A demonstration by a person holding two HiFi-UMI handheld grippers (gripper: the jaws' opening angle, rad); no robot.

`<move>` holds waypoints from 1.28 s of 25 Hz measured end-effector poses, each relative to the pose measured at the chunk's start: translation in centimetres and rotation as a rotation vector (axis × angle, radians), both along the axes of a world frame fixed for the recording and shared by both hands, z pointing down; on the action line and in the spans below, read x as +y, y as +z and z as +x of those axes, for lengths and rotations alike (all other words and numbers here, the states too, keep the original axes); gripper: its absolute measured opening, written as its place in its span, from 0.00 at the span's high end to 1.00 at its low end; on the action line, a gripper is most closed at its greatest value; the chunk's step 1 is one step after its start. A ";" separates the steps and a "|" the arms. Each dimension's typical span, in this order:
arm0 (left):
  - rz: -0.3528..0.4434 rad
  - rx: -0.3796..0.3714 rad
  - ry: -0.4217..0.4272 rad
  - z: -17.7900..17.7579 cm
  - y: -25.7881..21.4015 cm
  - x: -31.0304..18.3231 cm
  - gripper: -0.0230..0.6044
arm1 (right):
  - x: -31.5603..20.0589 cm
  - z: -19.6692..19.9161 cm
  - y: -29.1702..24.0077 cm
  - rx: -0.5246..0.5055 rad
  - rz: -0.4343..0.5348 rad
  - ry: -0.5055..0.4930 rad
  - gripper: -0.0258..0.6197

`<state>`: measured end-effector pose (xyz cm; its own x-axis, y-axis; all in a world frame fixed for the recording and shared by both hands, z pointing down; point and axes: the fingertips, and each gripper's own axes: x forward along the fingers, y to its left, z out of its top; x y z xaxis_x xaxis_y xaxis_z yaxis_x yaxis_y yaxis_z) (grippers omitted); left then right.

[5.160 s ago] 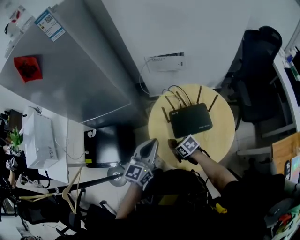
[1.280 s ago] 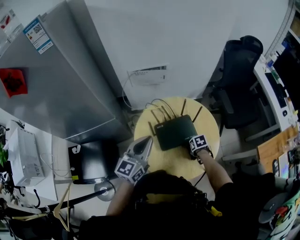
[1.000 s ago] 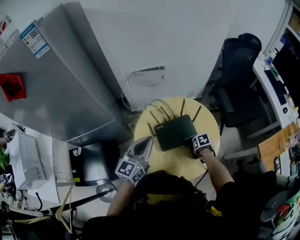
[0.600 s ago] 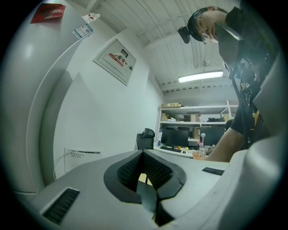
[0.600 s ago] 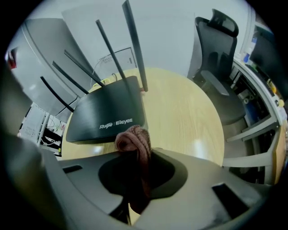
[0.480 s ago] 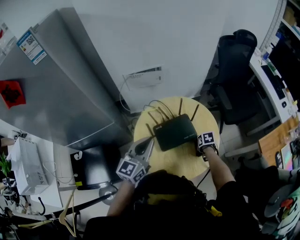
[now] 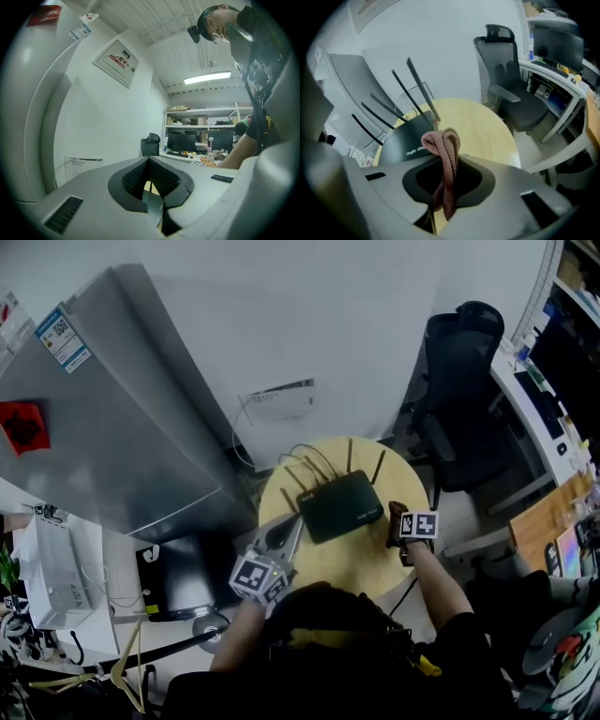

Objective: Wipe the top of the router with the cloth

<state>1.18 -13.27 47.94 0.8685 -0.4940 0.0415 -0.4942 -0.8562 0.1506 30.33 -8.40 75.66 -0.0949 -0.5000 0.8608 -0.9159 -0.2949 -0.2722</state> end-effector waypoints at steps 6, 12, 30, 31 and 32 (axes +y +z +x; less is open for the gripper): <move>0.002 -0.021 -0.111 -0.8 0.0 0.9 0.97 | -1.0 -0.7 -6.3 -0.045 0.279 -0.035 0.87; -0.012 -0.022 -0.290 -4.1 0.0 3.2 0.97 | -0.5 -1.6 -13.6 0.022 0.572 -0.152 0.87; 0.019 0.094 -0.334 -17.2 -1.3 12.1 0.97 | 10.5 -11.9 -27.3 -0.025 1.108 -0.123 0.86; 0.026 0.097 -0.327 -18.1 -1.5 12.7 0.97 | 11.5 -13.0 -28.2 -0.026 1.136 -0.113 0.86; 0.034 0.100 -0.319 -19.0 -1.7 13.3 0.97 | 12.4 -14.2 -28.9 -0.020 1.152 -0.111 0.86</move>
